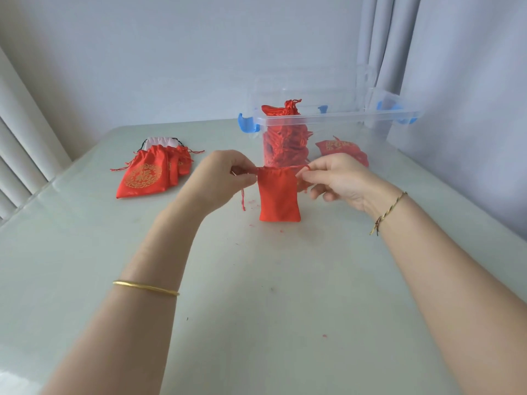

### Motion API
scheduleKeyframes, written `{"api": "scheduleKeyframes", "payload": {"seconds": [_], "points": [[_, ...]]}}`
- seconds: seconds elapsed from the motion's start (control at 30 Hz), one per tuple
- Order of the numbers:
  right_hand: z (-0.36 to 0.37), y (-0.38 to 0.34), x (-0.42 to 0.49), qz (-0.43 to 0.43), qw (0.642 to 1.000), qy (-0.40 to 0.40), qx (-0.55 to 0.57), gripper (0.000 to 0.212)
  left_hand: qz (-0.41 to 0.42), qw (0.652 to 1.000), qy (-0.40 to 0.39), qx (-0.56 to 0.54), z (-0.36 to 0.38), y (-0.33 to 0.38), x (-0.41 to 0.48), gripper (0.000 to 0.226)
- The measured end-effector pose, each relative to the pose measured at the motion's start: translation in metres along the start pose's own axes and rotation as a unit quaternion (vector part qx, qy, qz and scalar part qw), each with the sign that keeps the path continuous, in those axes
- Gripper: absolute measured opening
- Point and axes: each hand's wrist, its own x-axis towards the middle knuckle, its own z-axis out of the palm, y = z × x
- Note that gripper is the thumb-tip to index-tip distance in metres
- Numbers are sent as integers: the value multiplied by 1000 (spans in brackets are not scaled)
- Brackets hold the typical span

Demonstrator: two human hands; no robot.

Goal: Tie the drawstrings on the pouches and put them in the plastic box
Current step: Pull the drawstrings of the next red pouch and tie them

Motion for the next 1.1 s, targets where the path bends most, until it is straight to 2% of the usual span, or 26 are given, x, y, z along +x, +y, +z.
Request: {"api": "scheduleKeyframes", "payload": {"seconds": [0.17,0.37,0.47,0.57,0.7,0.77,0.83,0.9,0.97,1.03,1.07,1.1], "points": [[-13,0,2,-46,985,86,-140,11,-33,998,28,50,-13,-10,-1,9],[-19,-2,1,-72,921,189,-334,15,-54,988,80,123,-22,-17,-3,13],[-21,-3,1,-70,903,220,-361,11,-65,981,99,152,-26,-18,-4,16],[-23,-1,2,-72,901,236,-357,11,-77,975,132,161,-28,-19,-4,16],[-27,2,4,-63,901,244,-352,20,-88,970,174,148,-28,-22,-3,17],[-30,2,3,-63,922,225,-309,25,-95,966,194,142,-28,-25,-2,20],[-31,0,-1,-37,963,171,-206,23,-104,966,200,130,-29,-28,-1,25],[-34,-3,-6,32,995,96,2,23,-118,971,193,72,-29,-31,0,29],[-37,-4,-6,98,970,33,219,27,-160,969,184,-46,-27,-31,0,35],[-38,-2,-5,143,937,9,319,32,-237,931,162,-225,-26,-28,-1,35],[-38,0,-3,158,926,10,342,34,-278,891,140,-329,-26,-27,-1,34],[-37,3,-2,170,917,17,361,37,-315,836,118,-434,-27,-29,-2,33]]}}
